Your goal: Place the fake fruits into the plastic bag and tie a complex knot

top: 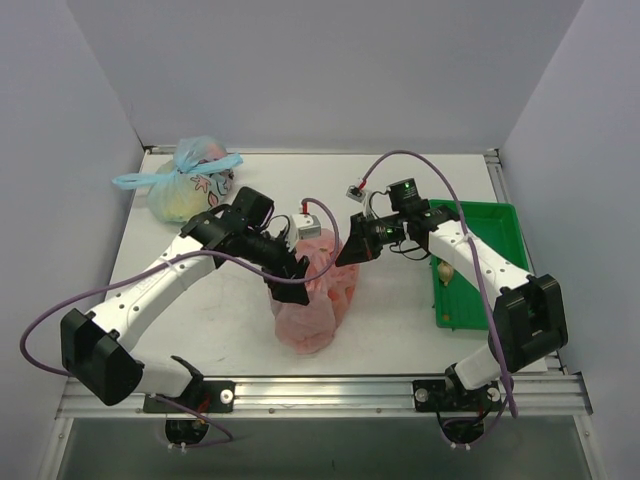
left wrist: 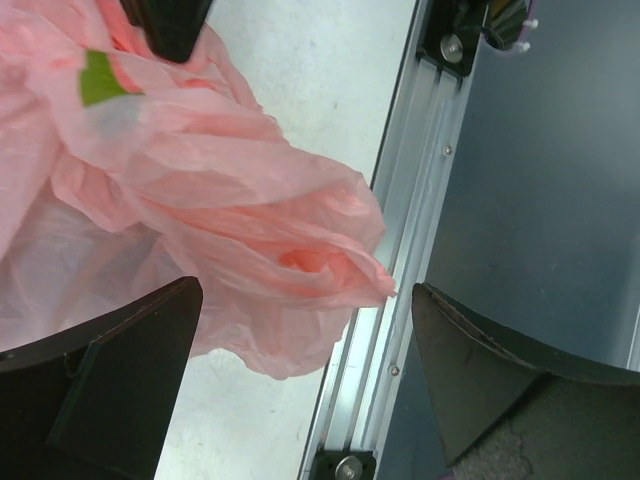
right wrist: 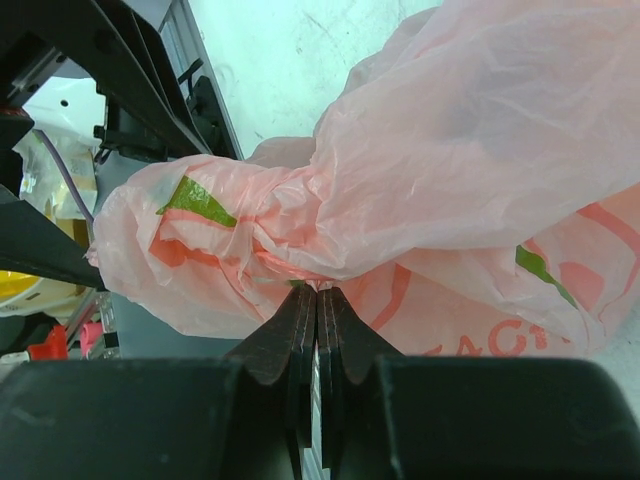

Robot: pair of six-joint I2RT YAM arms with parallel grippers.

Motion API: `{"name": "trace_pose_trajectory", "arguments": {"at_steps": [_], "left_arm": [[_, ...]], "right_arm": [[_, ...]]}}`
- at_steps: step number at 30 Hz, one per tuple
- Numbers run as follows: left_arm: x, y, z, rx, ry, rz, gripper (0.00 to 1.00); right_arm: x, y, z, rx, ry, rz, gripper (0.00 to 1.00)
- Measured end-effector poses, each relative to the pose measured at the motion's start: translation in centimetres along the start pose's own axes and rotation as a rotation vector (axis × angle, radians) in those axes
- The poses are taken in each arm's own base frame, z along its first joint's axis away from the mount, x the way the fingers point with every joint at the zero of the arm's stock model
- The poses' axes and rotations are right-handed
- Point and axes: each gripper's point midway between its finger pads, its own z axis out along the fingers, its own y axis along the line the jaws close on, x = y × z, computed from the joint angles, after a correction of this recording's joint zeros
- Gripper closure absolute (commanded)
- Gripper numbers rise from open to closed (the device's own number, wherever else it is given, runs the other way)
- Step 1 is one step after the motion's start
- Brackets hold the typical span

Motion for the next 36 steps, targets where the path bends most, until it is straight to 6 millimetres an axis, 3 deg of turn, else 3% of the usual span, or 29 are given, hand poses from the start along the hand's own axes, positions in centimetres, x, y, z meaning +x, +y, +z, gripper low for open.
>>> {"name": "trace_pose_trajectory", "arguments": {"at_steps": [6, 12, 19, 20, 22, 25, 29, 36], "left_arm": [[0.9, -1.2, 0.2, 0.021, 0.04, 0.01, 0.02], [0.8, 0.1, 0.3, -0.056, 0.047, 0.002, 0.1], [-0.1, 2.1, 0.4, -0.117, 0.023, -0.036, 0.48], [-0.3, 2.4, 0.2, -0.126, 0.014, -0.049, 0.6], [-0.5, 3.1, -0.2, -0.144, -0.008, -0.086, 0.7], [-1.1, 4.5, -1.0, -0.174, -0.049, -0.132, 0.99], [-1.0, 5.7, -1.6, -0.192, -0.08, -0.187, 1.0], [1.5, 8.1, -2.2, -0.224, -0.093, -0.331, 1.0]], "right_arm": [[-0.4, 0.2, -0.1, -0.001, -0.005, -0.009, 1.0], [-0.2, 0.4, 0.1, -0.006, 0.004, -0.012, 1.0], [0.1, 0.5, 0.2, -0.008, 0.014, -0.023, 1.0], [0.2, 0.5, 0.1, -0.008, 0.016, -0.024, 1.0], [0.3, 0.4, 0.1, -0.007, 0.02, -0.027, 1.0], [0.6, 0.4, 0.0, -0.006, 0.03, -0.033, 1.0], [0.6, 0.1, -0.8, 0.007, 0.035, -0.041, 1.0], [-0.5, -0.8, -3.7, 0.053, 0.02, -0.087, 1.0]]}}
